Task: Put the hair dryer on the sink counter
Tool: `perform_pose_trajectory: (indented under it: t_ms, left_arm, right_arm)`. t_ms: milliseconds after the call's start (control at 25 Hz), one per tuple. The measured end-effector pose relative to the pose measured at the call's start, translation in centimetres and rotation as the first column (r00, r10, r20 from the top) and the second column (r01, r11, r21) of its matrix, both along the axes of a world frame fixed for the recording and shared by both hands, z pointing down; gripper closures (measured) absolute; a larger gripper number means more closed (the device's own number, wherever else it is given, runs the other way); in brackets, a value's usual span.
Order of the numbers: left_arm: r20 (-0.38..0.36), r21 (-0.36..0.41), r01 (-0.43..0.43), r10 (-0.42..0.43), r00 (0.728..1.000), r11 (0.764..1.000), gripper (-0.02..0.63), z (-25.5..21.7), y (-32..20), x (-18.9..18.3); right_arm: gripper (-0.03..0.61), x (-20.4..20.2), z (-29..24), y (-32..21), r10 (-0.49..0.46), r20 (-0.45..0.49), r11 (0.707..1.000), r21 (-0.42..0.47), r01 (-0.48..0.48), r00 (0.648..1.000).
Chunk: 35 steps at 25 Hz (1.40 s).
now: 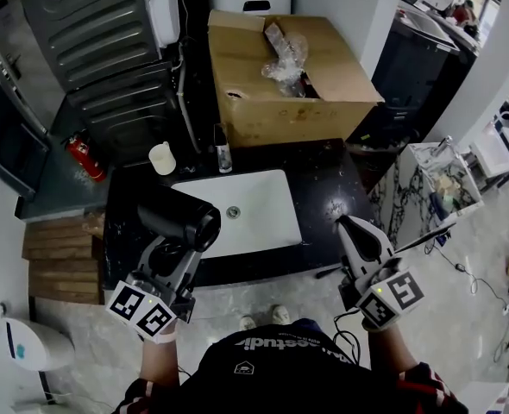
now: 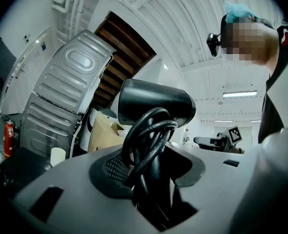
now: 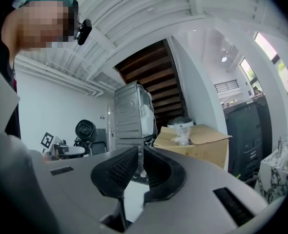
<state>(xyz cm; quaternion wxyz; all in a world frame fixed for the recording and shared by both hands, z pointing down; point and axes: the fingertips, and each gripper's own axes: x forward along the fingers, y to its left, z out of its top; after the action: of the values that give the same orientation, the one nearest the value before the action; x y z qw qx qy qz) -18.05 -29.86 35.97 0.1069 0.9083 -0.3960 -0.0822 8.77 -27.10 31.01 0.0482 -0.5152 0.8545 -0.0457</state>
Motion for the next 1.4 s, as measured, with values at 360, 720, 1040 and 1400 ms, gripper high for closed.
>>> perform_pose_trajectory:
  t_ms: [360,720,1040,1400]
  left_arm:
    - [0.075,-0.19,-0.189,0.206,0.976,0.963,0.416,3.9,-2.7,8.3]
    - [0.12,-0.421,-0.431,0.52,0.845,0.798,0.416,13.7,-4.6,20.8]
    - [0.243,-0.601,-0.435,0.672,0.7,0.671,0.416,23.6,-4.1,29.2]
    - [0.372,-0.705,-0.354,0.745,0.554,0.615,0.416,30.7,-2.7,32.8]
  right_arm:
    - [0.515,4.9,0.9,0.1,0.081,0.024,0.997,-0.006,-0.081,0.996]
    - [0.517,11.0,3.1,2.8,0.228,0.028,0.973,-0.039,-0.227,0.973]
    - [0.515,14.5,5.2,5.4,0.328,-0.043,0.94,-0.083,-0.331,0.944]
    - [0.515,16.0,6.3,6.7,0.371,-0.045,0.919,-0.125,-0.373,0.928]
